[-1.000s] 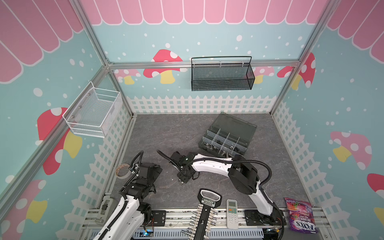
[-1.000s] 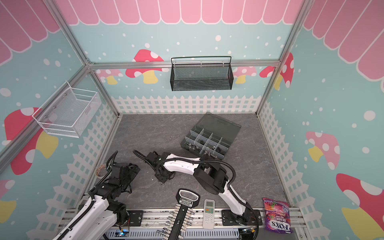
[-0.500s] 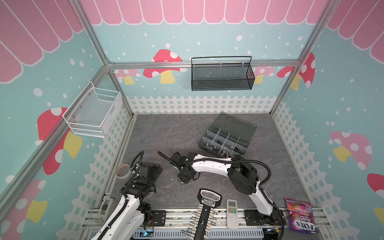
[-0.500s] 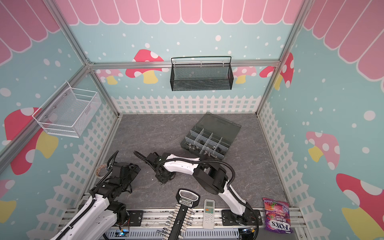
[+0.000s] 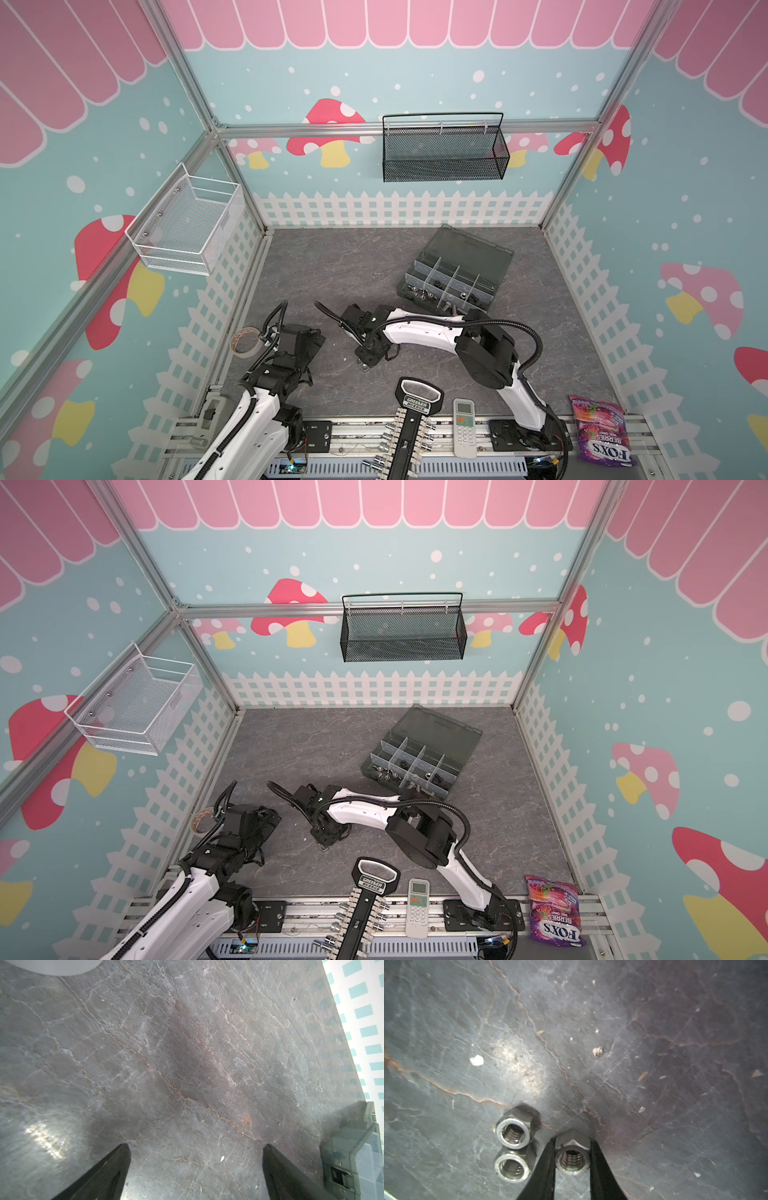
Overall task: Sort the screws and nuts into containers
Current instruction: 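Lower the right gripper around one silver nut and close on it, then carry the silver nut with the right gripper over the organizer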
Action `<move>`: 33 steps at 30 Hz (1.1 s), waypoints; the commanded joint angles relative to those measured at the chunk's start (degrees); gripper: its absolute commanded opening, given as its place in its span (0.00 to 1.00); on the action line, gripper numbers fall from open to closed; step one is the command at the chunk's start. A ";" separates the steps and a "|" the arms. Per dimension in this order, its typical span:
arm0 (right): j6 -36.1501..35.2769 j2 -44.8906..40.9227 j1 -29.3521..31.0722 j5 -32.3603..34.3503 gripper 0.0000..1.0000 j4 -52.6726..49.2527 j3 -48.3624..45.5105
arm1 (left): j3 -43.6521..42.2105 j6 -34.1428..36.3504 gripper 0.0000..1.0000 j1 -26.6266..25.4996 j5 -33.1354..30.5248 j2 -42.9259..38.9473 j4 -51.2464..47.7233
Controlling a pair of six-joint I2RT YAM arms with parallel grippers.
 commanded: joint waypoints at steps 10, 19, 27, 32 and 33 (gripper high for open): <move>2.51 -6.50 -5.92 4.41 0.11 -0.10 -7.09 | -0.93 -1.02 1.00 0.46 -0.10 0.23 0.67; 2.85 -16.12 -14.79 6.70 0.08 2.06 -13.27 | -1.01 -1.03 1.00 0.54 0.25 0.21 0.76; 1.50 -25.02 -24.83 9.85 0.08 2.27 -17.76 | -1.01 -1.18 1.00 0.54 0.64 0.37 1.07; 0.28 -27.35 -30.72 9.47 0.08 3.77 -19.92 | -1.01 -1.11 1.00 0.54 1.00 0.60 1.54; -0.03 -27.52 -31.86 9.12 0.08 4.23 -20.29 | -1.01 -1.13 1.00 0.54 1.13 0.72 1.56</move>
